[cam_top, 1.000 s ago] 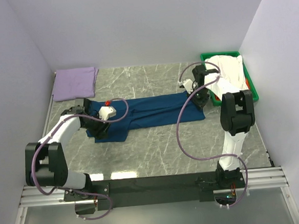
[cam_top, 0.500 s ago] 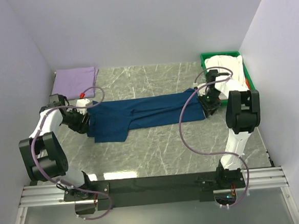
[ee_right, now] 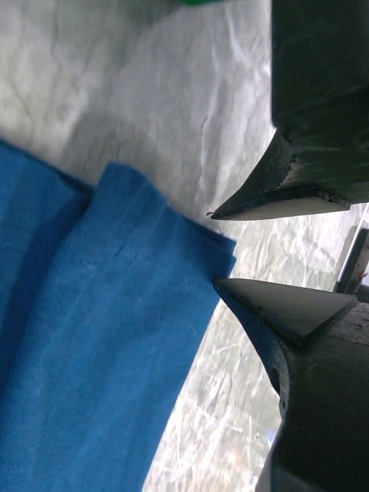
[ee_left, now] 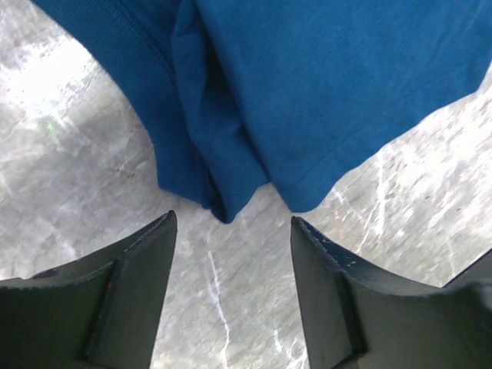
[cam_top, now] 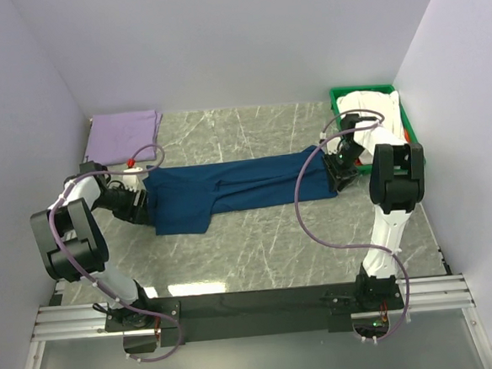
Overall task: Fold and stack the t-shirts
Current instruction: Fold the tshirt
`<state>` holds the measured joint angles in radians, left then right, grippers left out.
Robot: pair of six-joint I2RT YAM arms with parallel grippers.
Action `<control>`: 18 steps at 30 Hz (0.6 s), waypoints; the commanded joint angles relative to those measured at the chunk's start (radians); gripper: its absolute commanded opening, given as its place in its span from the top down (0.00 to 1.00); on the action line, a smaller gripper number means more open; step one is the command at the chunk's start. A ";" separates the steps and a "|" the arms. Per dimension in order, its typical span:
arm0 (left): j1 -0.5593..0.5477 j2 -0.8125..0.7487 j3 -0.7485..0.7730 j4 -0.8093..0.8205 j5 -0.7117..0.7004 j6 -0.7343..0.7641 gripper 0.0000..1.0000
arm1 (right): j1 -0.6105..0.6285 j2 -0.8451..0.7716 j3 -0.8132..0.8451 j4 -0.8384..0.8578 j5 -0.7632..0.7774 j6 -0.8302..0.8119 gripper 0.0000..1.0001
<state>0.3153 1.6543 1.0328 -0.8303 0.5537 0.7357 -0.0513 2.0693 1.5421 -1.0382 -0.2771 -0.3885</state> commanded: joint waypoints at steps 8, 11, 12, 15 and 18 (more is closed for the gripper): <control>-0.001 0.058 0.015 0.056 0.077 -0.053 0.50 | -0.012 0.021 -0.033 -0.006 -0.076 0.020 0.70; -0.001 0.067 0.023 0.040 0.074 -0.045 0.69 | -0.013 0.029 -0.028 -0.002 -0.063 0.023 0.93; -0.002 0.065 0.024 0.034 0.071 -0.039 0.76 | -0.019 0.028 -0.027 -0.003 -0.059 0.022 0.99; 0.008 0.056 0.036 -0.003 0.061 -0.029 0.93 | -0.039 0.014 -0.016 -0.011 -0.057 0.014 1.00; 0.041 0.050 0.065 -0.055 0.043 -0.007 0.99 | -0.065 -0.015 -0.008 -0.034 -0.033 -0.007 1.00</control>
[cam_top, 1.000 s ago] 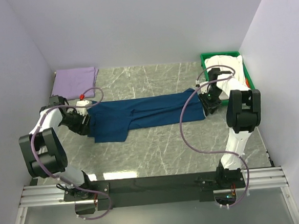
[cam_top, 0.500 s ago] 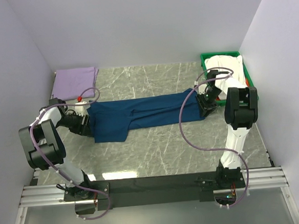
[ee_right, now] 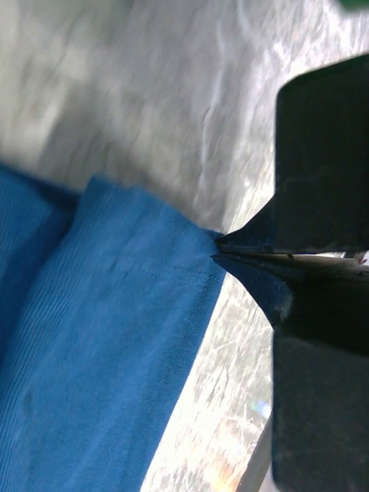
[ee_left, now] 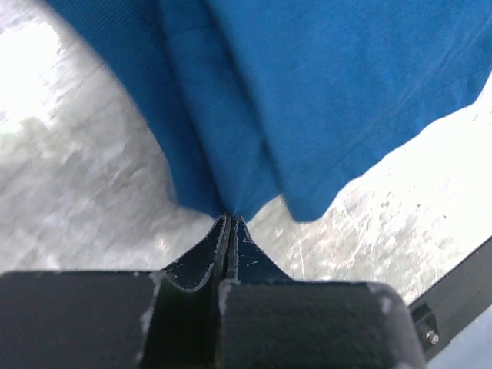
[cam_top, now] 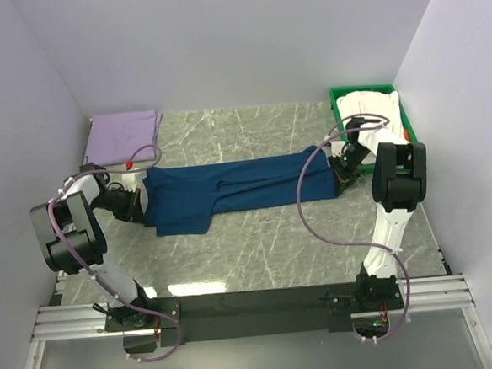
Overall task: Fold and stack the t-shirts
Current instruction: Fold the tshirt
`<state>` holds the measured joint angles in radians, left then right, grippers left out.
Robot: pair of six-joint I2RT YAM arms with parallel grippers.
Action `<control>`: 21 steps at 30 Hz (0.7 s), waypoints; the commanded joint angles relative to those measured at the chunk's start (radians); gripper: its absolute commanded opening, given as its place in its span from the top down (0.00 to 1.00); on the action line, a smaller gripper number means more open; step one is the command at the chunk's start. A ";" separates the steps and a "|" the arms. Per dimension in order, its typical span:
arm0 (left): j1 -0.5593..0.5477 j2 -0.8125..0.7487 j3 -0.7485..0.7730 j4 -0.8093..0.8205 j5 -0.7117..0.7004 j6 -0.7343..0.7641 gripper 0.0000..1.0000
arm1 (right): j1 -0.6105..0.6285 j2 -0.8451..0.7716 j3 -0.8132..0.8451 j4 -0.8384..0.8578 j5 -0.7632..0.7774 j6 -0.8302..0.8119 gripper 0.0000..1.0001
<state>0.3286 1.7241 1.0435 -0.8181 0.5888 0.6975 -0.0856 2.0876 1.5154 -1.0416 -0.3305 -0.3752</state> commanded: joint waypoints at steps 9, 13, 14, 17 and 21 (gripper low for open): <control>0.059 -0.053 0.104 -0.167 -0.072 0.129 0.99 | -0.059 -0.074 0.039 -0.095 0.114 -0.106 1.00; 0.058 -0.051 0.084 -0.164 -0.090 0.143 0.99 | -0.052 -0.066 -0.015 -0.083 0.130 -0.116 1.00; 0.058 -0.049 0.076 -0.159 -0.093 0.148 0.99 | -0.051 -0.067 -0.030 -0.078 0.142 -0.117 1.00; 0.056 -0.067 0.033 -0.144 -0.110 0.161 0.99 | -0.031 -0.089 -0.102 -0.037 0.171 -0.123 1.00; 0.053 -0.113 0.029 -0.182 -0.072 0.210 0.73 | 0.001 -0.081 -0.110 -0.052 0.188 -0.107 0.89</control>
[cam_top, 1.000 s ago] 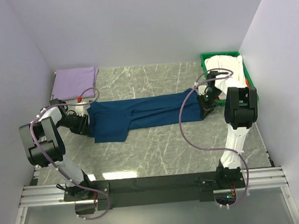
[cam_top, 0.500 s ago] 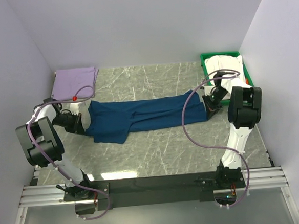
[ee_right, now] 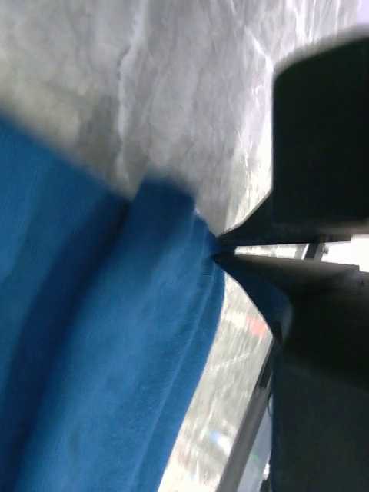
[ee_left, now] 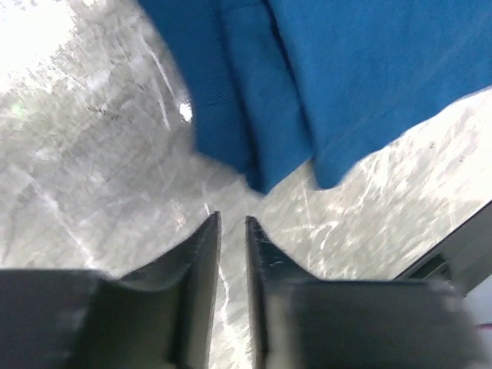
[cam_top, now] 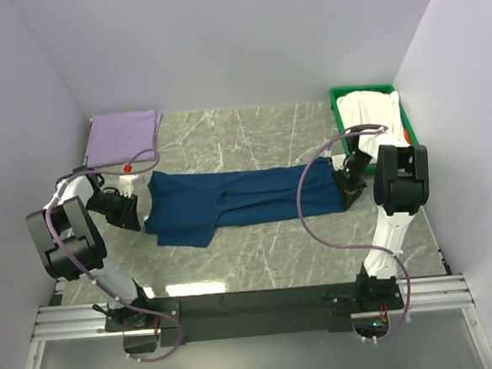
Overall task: Fold and stack the t-shirts
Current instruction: Fold the tshirt
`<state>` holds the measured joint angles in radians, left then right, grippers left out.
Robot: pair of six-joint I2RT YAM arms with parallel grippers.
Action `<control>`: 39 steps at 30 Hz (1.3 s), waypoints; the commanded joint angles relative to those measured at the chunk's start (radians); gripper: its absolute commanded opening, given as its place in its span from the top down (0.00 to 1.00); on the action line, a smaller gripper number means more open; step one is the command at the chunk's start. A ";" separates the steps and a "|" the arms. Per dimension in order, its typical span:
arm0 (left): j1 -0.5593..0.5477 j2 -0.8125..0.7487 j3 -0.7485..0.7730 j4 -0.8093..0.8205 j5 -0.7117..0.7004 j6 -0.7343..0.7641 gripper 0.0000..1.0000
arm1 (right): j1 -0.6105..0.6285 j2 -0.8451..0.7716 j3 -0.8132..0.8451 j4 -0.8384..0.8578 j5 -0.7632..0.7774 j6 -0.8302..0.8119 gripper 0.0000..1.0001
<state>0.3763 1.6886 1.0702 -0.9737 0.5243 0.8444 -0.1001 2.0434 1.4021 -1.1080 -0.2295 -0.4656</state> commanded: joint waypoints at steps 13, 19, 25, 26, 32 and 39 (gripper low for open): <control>-0.338 -0.415 -0.166 0.018 -0.029 0.130 0.51 | 0.020 -0.126 0.175 -0.076 0.090 0.035 0.51; -0.553 -0.380 -0.245 0.177 -0.078 0.012 0.53 | 0.020 -0.104 0.213 -0.092 0.079 0.048 0.51; -0.668 -0.264 -0.259 0.263 -0.118 -0.041 0.54 | 0.020 -0.089 0.233 -0.098 0.071 0.054 0.53; -0.688 -0.250 -0.271 0.280 -0.124 -0.047 0.55 | 0.020 -0.092 0.230 -0.095 0.074 0.053 0.53; -0.725 -0.205 -0.311 0.305 -0.155 -0.047 0.59 | 0.019 -0.101 0.207 -0.082 0.093 0.042 0.53; -0.731 -0.144 -0.322 0.304 -0.195 -0.061 0.70 | 0.019 -0.094 0.205 -0.082 0.078 0.044 0.54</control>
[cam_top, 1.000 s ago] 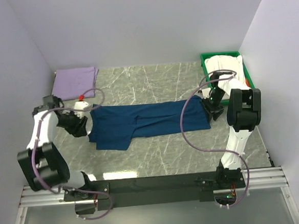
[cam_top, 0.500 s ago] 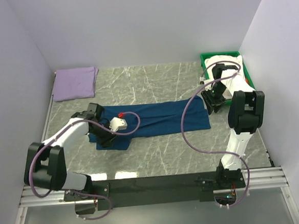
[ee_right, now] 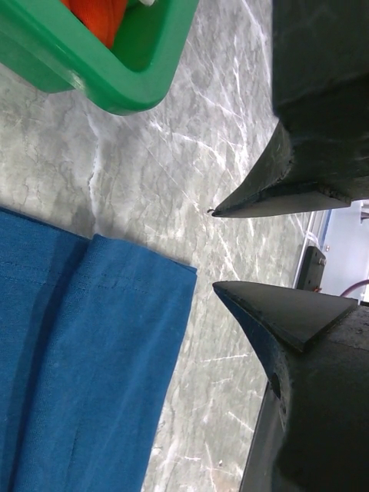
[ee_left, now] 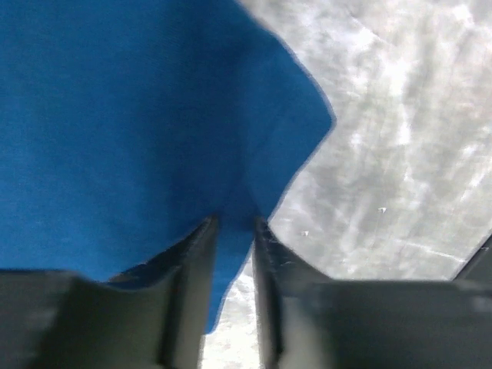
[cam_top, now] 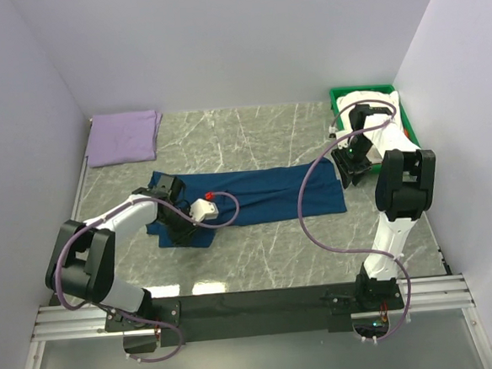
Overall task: Fold and stack the t-shirts
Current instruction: Fold the tshirt
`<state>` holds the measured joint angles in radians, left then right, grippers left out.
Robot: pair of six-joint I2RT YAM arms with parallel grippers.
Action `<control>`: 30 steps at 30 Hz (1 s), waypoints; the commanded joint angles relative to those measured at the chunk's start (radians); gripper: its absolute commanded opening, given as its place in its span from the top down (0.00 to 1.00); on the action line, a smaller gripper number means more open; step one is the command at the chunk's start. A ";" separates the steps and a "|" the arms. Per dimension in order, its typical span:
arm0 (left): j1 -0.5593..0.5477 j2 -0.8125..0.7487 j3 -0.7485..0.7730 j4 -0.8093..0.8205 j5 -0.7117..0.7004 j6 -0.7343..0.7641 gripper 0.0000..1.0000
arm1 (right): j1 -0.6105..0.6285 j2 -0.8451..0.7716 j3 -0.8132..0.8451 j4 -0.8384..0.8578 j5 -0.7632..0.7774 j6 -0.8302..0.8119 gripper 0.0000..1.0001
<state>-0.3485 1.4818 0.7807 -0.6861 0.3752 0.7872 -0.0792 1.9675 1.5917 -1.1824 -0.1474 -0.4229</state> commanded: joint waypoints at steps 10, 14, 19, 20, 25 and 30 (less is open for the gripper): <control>0.035 0.054 0.403 -0.352 0.143 -0.009 0.99 | -0.002 0.014 0.088 -0.043 -0.035 -0.011 0.57; 0.092 0.156 0.534 -0.404 0.151 -0.003 0.99 | -0.002 0.042 0.117 -0.055 -0.047 -0.016 0.58; 0.109 0.175 0.556 -0.486 0.198 0.109 0.72 | -0.002 0.050 0.128 -0.062 -0.046 -0.034 0.57; 0.092 0.154 0.525 -0.469 0.195 0.110 0.67 | -0.002 0.047 0.125 -0.060 -0.044 -0.039 0.57; 0.011 0.045 0.275 -0.311 0.122 0.086 0.61 | -0.002 0.030 0.082 -0.042 -0.043 -0.039 0.57; -0.044 0.049 0.171 -0.181 0.064 0.031 0.45 | -0.002 0.025 0.057 -0.033 -0.050 -0.034 0.55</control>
<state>-0.3801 1.5414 0.9787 -0.9821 0.4732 0.8429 -0.0792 2.0167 1.6585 -1.2194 -0.1856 -0.4473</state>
